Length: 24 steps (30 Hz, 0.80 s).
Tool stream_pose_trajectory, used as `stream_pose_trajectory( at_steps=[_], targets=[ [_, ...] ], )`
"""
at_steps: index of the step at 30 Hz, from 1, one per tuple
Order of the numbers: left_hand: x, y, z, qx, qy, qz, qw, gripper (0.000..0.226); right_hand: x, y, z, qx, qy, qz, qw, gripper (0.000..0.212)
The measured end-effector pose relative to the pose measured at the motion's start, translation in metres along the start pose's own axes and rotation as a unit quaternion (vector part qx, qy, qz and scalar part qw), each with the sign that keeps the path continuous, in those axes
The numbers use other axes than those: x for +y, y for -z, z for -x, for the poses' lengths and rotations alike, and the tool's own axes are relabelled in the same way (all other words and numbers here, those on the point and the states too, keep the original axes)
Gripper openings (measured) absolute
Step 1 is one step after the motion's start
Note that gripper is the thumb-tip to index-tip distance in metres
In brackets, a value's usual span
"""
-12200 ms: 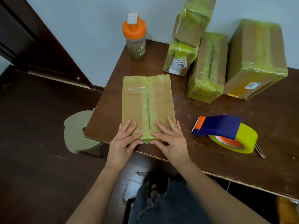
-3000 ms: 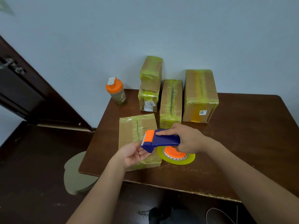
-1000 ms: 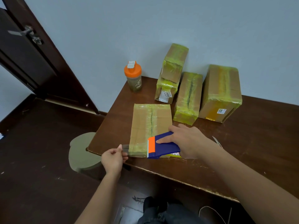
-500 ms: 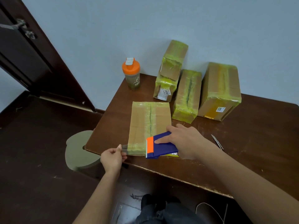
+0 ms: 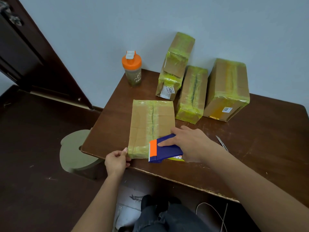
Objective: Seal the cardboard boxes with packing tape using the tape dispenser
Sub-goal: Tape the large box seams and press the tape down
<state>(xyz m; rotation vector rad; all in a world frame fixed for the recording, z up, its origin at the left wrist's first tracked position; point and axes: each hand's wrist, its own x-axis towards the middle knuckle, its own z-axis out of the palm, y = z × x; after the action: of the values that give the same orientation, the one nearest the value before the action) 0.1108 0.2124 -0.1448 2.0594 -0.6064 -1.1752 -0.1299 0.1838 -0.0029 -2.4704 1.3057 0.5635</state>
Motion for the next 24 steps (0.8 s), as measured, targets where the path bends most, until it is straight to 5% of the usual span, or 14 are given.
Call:
stream_pose_trajectory(
  at_steps=[10, 13, 16, 19, 24],
  targets=[
    [-0.002, -0.005, 0.009, 0.055, -0.069, -0.139, 0.986, 0.031, -0.005, -0.002, -0.002, 0.008, 0.016, 0.016, 1.000, 0.076],
    [0.000, 0.005, 0.008, 0.061, -0.051, -0.168, 0.983, 0.066, -0.007, 0.000, -0.005, 0.004, 0.015, 0.026, 1.000, 0.076],
    [-0.002, 0.012, 0.012, 0.074, -0.216, -0.162, 0.960, 0.028, -0.007, 0.001, -0.005, -0.008, 0.012, 0.031, 0.999, 0.076],
    [-0.001, 0.009, 0.019, 0.034, -0.326, -0.128, 0.936, 0.020, -0.005, 0.002, -0.003, -0.013, 0.007, 0.028, 1.000, 0.076],
    [0.008, 0.008, 0.013, -0.047, -0.293, -0.159, 0.942, 0.032, -0.005, 0.003, -0.006, -0.011, 0.010, 0.021, 1.000, 0.075]
  ],
)
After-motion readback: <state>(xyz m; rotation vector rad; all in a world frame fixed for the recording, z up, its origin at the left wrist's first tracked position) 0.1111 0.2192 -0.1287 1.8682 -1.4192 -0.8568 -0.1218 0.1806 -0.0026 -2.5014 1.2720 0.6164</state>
